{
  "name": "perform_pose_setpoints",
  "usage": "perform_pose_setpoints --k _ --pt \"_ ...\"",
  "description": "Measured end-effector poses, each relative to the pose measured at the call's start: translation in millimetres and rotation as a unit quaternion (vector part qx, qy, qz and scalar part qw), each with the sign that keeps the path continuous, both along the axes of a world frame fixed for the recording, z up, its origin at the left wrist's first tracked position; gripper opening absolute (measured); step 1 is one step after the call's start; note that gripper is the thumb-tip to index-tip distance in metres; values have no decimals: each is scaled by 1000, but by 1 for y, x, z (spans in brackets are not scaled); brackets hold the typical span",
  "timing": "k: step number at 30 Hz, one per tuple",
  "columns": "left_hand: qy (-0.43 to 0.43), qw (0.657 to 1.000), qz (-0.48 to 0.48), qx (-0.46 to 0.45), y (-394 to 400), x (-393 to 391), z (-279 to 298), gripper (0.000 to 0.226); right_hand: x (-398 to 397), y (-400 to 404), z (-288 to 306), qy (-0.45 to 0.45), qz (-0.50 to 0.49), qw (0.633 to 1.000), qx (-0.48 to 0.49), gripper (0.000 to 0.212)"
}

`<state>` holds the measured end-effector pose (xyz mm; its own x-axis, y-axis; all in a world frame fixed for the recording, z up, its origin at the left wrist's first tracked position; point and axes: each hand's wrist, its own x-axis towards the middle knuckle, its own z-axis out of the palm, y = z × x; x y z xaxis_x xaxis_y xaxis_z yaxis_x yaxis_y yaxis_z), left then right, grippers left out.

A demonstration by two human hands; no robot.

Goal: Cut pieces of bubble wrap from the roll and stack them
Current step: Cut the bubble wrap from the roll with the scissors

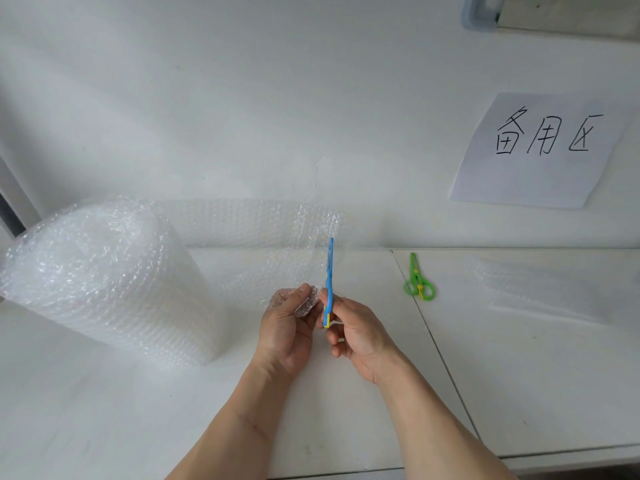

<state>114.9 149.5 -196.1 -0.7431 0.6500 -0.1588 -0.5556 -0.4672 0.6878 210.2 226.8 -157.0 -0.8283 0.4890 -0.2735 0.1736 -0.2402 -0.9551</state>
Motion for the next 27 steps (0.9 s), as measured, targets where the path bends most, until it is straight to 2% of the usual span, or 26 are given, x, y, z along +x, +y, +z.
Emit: perform_pose_setpoints --k 6,11,27 --pt "-9 1000 2 5 -2 2 4 25 -1 4 -3 2 8 1000 -8 36" --pt "-15 1000 7 12 -2 4 7 25 -2 6 2 3 19 1000 -7 27" --pt "-53 998 31 21 -2 8 14 25 -7 18 10 -28 20 999 28 25"
